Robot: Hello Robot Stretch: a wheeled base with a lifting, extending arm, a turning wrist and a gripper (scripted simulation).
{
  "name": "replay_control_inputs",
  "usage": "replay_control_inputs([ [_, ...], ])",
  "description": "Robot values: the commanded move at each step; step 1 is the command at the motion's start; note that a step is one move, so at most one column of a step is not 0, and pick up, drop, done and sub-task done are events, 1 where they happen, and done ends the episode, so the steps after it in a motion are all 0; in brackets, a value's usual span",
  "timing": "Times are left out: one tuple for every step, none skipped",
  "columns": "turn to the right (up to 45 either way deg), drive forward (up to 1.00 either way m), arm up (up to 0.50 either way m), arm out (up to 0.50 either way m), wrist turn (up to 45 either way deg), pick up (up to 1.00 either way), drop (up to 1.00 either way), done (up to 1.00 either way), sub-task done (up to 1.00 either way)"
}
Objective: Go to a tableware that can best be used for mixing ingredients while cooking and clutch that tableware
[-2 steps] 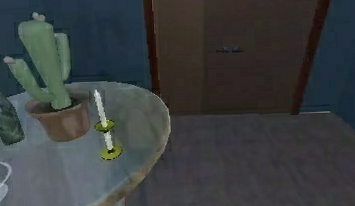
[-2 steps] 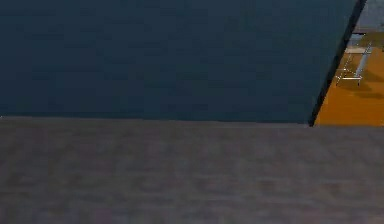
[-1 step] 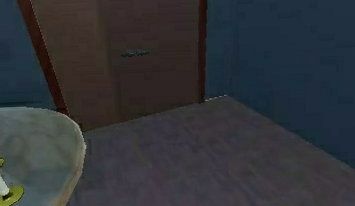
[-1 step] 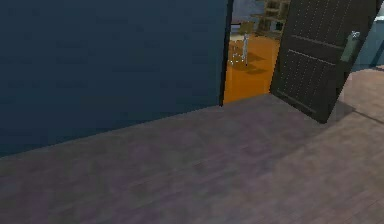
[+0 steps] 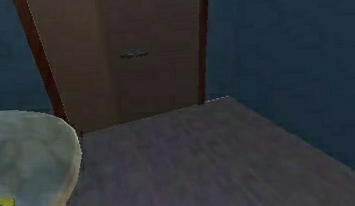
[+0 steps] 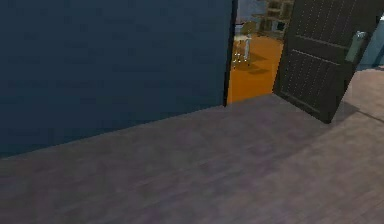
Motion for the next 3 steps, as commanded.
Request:
replay_control_inputs([
  [-45.0, 0.0, 0.0, 0.0, 0.0, 0.0, 0.0, 0.0, 0.0],
  [-45.0, 0.0, 0.0, 0.0, 0.0, 0.0, 0.0, 0.0, 0.0],
  [-45.0, 0.0, 0.0, 0.0, 0.0, 0.0, 0.0, 0.0, 0.0],
])
